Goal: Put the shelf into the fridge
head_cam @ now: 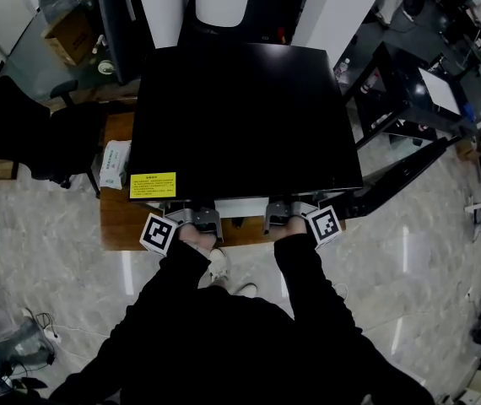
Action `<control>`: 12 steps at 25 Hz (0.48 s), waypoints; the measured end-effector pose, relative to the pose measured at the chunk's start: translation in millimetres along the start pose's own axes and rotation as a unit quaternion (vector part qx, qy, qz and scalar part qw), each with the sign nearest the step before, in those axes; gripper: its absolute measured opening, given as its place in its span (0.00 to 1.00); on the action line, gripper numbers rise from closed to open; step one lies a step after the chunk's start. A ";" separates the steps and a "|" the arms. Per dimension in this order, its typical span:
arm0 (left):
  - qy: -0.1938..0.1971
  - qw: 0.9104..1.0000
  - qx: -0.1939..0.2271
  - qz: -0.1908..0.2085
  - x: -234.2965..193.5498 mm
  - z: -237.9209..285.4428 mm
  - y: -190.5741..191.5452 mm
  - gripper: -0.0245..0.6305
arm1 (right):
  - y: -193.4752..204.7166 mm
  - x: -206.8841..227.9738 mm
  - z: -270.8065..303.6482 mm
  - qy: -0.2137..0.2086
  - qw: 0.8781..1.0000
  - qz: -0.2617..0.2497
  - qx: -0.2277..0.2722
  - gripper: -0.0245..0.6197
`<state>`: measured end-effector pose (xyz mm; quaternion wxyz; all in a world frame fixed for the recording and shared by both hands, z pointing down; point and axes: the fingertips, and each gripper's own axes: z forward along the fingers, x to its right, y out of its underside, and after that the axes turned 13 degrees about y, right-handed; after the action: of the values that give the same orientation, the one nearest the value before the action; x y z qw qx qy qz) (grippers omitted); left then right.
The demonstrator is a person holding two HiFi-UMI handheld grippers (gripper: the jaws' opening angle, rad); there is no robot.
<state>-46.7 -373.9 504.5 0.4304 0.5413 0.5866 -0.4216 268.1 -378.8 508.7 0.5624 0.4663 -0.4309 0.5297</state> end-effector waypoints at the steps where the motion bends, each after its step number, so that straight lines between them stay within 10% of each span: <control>1: 0.001 1.000 -0.002 0.002 0.3 0.3 0.5 0.09 | -0.5 -0.3 0.4 -0.001 1.000 -0.003 0.001 0.09; 12: 0.010 0.994 -0.093 0.064 13.1 -19.8 20.9 0.17 | 10.5 3.6 -28.7 0.001 0.995 -0.080 -0.054 0.22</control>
<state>-27.3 -350.1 496.8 0.4993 0.5397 0.5915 -0.3310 257.6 -350.0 507.4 0.6279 0.4675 -0.4194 0.4596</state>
